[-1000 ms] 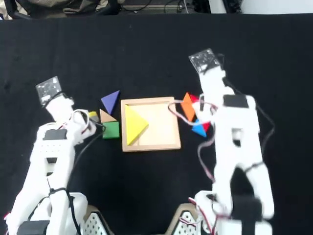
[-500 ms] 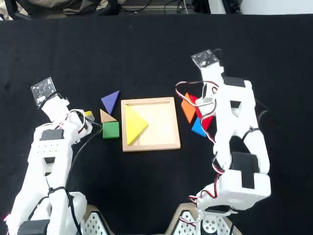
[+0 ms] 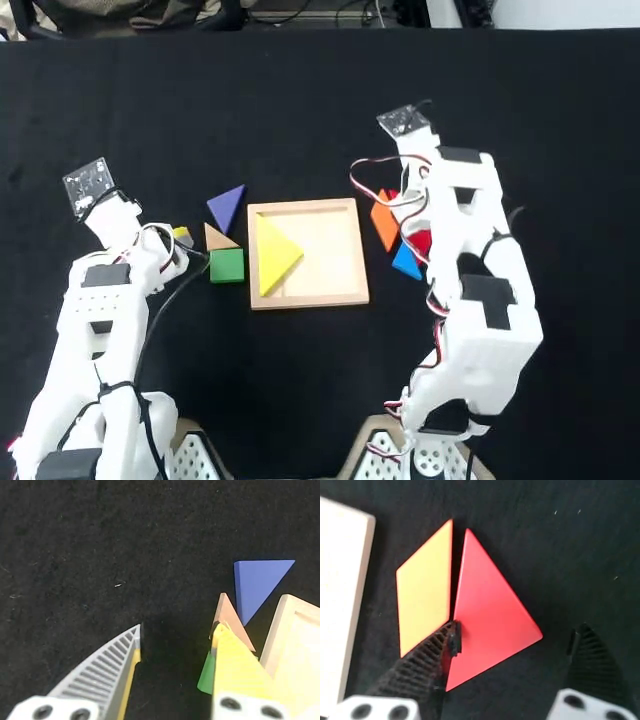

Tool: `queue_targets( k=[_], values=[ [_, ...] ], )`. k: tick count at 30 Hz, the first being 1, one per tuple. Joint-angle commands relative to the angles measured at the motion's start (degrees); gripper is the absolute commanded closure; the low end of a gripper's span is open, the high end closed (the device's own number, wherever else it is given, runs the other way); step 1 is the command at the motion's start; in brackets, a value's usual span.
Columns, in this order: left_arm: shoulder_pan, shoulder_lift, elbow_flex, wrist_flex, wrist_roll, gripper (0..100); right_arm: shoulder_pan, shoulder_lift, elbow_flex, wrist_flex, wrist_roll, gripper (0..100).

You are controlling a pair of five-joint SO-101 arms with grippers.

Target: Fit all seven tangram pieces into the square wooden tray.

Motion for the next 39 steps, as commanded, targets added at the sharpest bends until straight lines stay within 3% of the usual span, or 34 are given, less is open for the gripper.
queue_targets(
  k=[1,15,25,39],
  values=[
    [0.22,-0.09,-0.92,-1.05,-0.18,77,-0.97,0.13,-1.98,-0.53,-0.70,64.9],
    [0.22,-0.09,-0.40,-3.69,-0.18,77,-2.20,-5.93,-1.71,5.01,-4.75,64.5],
    [0.22,-0.09,0.04,-3.52,-0.18,77,-2.73,-0.84,-1.10,0.88,-4.75,64.6],
    [0.22,-0.09,0.13,-3.69,-0.18,77,0.26,1.01,-3.21,2.99,-4.66,64.8]
  ],
)
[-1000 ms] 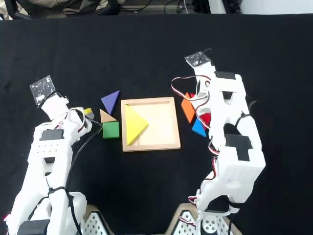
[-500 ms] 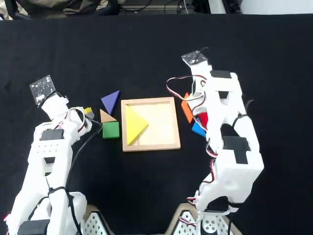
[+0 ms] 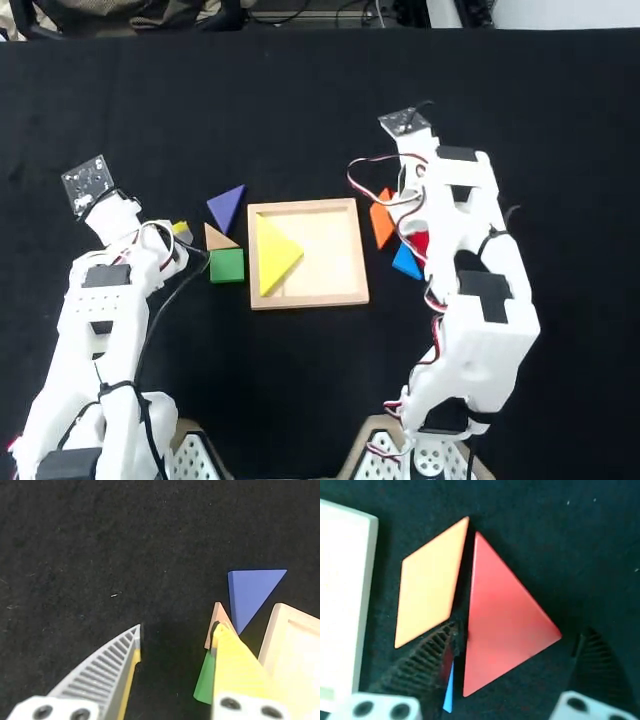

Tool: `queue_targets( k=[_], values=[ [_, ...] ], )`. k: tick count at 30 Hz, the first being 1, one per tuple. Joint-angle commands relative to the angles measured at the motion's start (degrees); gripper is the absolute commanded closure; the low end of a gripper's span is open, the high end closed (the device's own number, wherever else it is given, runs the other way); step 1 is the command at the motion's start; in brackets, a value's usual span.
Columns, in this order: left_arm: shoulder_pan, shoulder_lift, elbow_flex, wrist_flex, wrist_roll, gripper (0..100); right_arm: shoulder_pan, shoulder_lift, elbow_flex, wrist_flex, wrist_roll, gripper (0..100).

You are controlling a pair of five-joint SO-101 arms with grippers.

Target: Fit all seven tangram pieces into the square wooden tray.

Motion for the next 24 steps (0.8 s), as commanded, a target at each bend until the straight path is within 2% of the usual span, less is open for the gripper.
queue_targets(
  k=[1,9,14,24],
  values=[
    [0.22,-0.18,-0.31,-0.79,-0.18,77,0.79,-0.13,-2.15,0.26,-0.35,64.8],
    [0.22,-0.18,-0.22,-0.62,-0.18,77,1.14,-0.04,-2.15,-1.05,0.18,64.9],
    [0.22,-0.18,-0.22,-0.53,-0.18,77,1.05,0.66,-1.98,-0.70,4.66,64.9],
    [0.22,-0.18,-0.22,-0.62,-0.18,77,0.97,2.42,-3.21,-0.62,4.75,64.9]
  ],
)
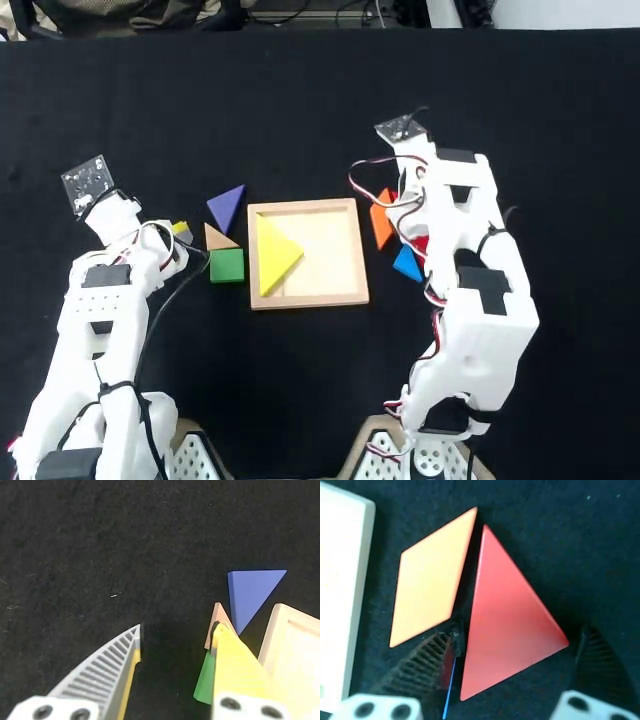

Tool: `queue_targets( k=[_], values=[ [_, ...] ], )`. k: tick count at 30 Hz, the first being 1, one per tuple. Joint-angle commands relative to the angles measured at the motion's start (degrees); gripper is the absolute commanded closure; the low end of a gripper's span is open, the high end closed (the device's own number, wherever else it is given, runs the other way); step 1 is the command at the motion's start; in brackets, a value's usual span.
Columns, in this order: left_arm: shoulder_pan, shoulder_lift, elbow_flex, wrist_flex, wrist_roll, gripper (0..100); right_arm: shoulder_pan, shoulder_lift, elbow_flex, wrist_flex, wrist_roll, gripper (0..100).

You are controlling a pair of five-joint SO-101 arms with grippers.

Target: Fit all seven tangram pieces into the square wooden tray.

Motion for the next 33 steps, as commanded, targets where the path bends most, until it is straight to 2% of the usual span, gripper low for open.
queue_targets(
  k=[1,7,13,16,27,33],
  values=[
    [0.22,-0.18,-0.22,-0.62,-0.18,77,0.70,-0.22,-2.59,-0.44,0.53,64.9],
    [0.22,-0.18,-0.22,-0.53,-0.18,77,0.70,-0.22,-2.59,-0.44,0.53,65.4],
    [0.22,-0.18,-0.22,-0.53,-0.18,77,0.70,-0.22,-2.51,-0.44,0.26,80.8],
    [0.22,-0.18,-0.22,-0.53,-0.18,77,0.70,-0.22,-2.51,-0.44,0.26,85.1],
    [0.22,-0.18,-0.22,-0.70,-0.18,77,0.97,-2.33,-3.47,-0.26,0.18,85.7],
    [0.22,-0.18,-0.22,-0.79,-0.18,77,0.97,-9.89,-5.67,5.63,0.62,85.7]
  ],
)
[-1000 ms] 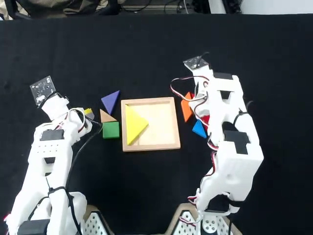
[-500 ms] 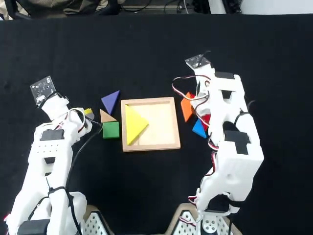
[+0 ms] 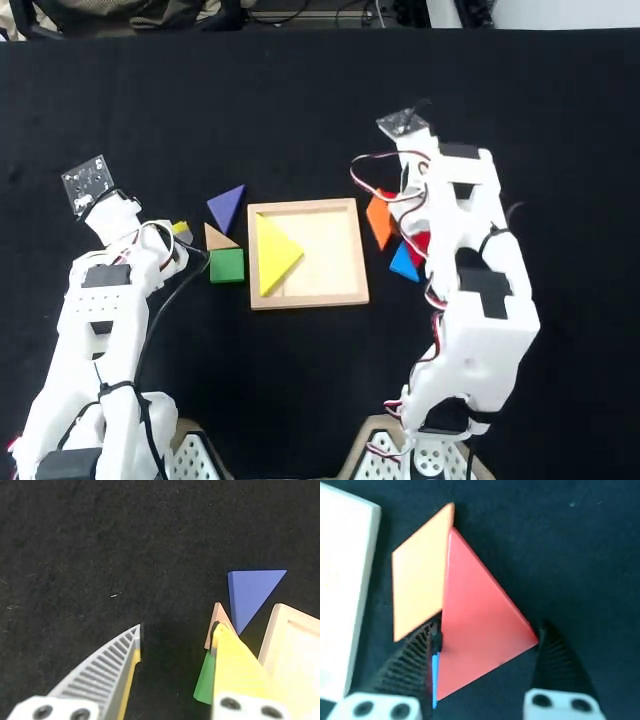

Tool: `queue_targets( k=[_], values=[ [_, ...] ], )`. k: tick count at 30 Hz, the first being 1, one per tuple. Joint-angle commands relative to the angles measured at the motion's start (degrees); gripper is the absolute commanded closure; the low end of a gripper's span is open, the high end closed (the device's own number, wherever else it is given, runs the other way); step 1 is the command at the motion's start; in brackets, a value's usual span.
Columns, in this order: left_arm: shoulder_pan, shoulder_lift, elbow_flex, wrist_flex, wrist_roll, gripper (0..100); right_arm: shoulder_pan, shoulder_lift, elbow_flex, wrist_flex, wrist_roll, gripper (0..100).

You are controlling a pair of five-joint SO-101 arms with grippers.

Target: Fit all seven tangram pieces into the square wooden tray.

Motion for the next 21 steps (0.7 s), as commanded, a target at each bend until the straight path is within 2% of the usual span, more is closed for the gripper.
queue_targets(
  k=[1,6,10,13,17,21],
  values=[
    [0.22,-0.18,-0.22,-0.79,-0.18,77,0.97,-7.87,-4.26,3.43,0.35,85.7],
    [-0.04,-0.18,-0.22,-0.79,-0.18,77,0.44,-14.20,-5.67,8.18,4.04,85.7],
    [-0.22,-0.18,-0.40,-0.88,-0.18,77,-3.16,-18.24,-4.44,13.27,15.91,85.7],
    [-0.31,-0.18,-0.48,-0.88,-0.18,77,-8.44,-21.05,-0.66,15.12,23.91,85.7],
    [-0.75,-0.18,-0.40,-0.97,-0.18,77,-16.53,-24.04,6.29,11.25,25.23,85.8],
    [-5.85,-0.18,0.13,-1.93,0.26,77,-23.74,-25.19,14.90,4.13,25.41,85.8]
  ],
)
